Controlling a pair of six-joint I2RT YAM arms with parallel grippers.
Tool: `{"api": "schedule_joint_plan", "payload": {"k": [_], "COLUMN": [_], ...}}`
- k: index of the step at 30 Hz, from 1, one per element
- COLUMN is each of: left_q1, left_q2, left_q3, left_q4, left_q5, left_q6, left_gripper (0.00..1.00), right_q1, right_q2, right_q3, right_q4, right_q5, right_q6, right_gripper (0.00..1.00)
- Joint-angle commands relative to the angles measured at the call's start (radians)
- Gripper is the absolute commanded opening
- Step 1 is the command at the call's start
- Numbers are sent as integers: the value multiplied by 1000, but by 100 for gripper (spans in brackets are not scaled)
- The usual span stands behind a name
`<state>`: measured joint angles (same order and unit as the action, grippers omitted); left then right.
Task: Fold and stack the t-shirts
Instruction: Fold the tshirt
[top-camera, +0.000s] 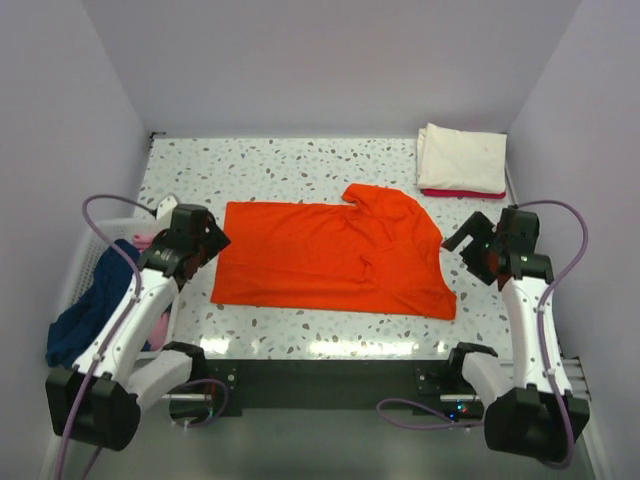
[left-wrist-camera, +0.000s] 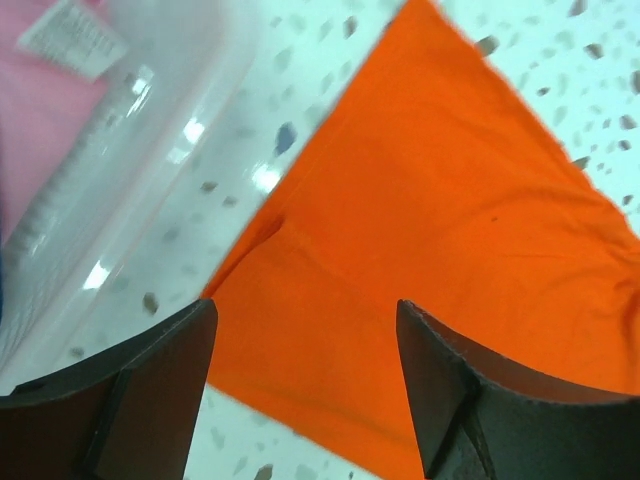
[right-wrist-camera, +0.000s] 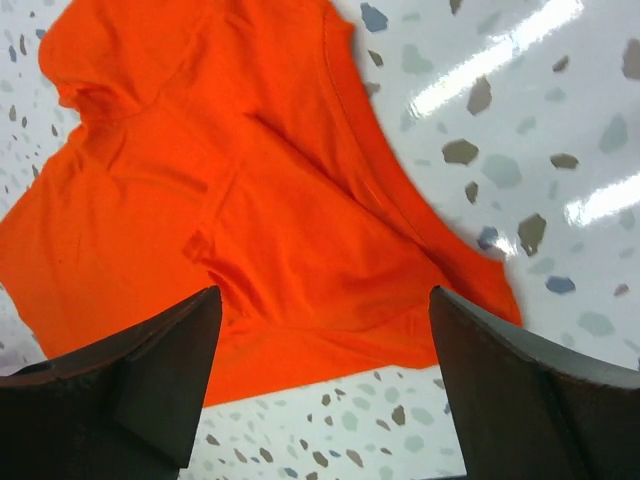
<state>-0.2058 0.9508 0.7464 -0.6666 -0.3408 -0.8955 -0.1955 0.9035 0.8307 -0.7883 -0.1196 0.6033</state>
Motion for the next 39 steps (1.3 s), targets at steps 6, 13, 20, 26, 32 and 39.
{"api": "schedule_joint_plan", "payload": {"k": [6, 13, 20, 26, 32, 39], "left_q1": [-4, -3, -3, -1, -1, -1], "left_q2": [386, 692, 933, 1103, 1207, 1214], "left_q3": [280, 439, 632, 786, 873, 864], "left_q4": [334, 415, 386, 315, 259, 228], "left_q5": [8, 0, -24, -84, -118, -142], "left_q6": [269, 421, 478, 460, 440, 405], "left_gripper": [73, 70, 64, 57, 51, 51], "right_q1": [128, 229, 237, 275, 298, 298], "right_q2": [374, 731, 1017, 1175, 1298, 1328], "right_q3": [264, 516, 766, 877, 961, 989], "right_q4": [368, 469, 469, 485, 456, 436], "right_q5": [0, 38, 24, 26, 89, 117], "right_q6": [-98, -209, -281, -323, -364, -410], "right_gripper": [74, 67, 56, 53, 52, 52]}}
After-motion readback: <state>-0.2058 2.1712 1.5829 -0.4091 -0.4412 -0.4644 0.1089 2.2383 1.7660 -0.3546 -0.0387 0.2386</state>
